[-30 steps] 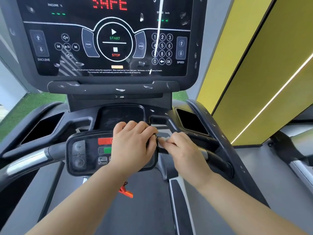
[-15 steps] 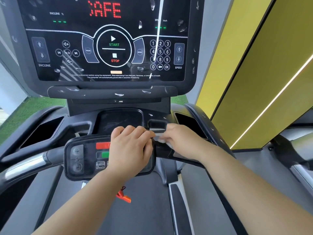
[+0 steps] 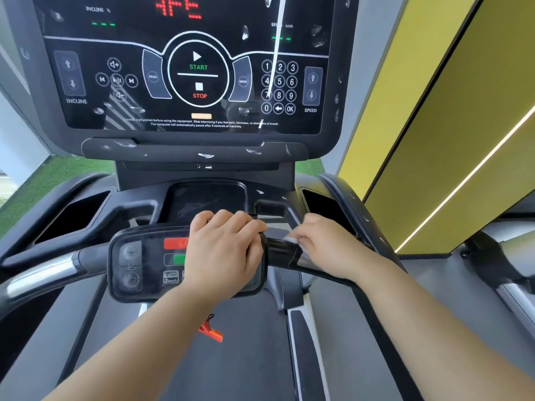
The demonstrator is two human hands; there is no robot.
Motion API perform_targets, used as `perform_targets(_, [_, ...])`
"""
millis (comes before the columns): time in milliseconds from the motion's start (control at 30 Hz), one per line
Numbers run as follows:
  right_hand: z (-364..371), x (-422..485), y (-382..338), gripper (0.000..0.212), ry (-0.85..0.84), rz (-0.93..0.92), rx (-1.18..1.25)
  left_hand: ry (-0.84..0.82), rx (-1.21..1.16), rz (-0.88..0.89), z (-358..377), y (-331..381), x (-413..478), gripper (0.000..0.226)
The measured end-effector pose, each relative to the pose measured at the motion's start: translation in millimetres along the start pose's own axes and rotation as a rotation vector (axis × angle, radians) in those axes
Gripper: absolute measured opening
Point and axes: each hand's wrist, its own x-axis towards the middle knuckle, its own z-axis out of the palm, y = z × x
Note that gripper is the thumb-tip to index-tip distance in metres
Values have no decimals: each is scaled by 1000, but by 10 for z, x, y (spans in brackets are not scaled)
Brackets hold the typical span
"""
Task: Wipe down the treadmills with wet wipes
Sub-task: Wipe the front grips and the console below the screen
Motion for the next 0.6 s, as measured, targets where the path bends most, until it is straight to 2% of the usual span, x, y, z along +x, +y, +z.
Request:
perform_targets(100, [100, -41, -28, 30, 118, -4, 13, 13, 2, -4, 6, 9, 5, 31])
perform_targets(267, [433, -175, -201, 22, 492, -160, -24, 22, -2, -1, 15, 2, -1, 31])
perform_targets(400, [620, -431, -12, 20, 697, -265, 13, 13, -3, -3, 15, 8, -1, 29])
perform_targets(500, [688, -421, -36, 19, 786, -285, 30, 4, 1, -3, 11, 3, 2, 31])
perform_targets(600, [742, -327, -175, 18, 781, -324, 41, -10, -1, 6, 5, 4, -1, 32])
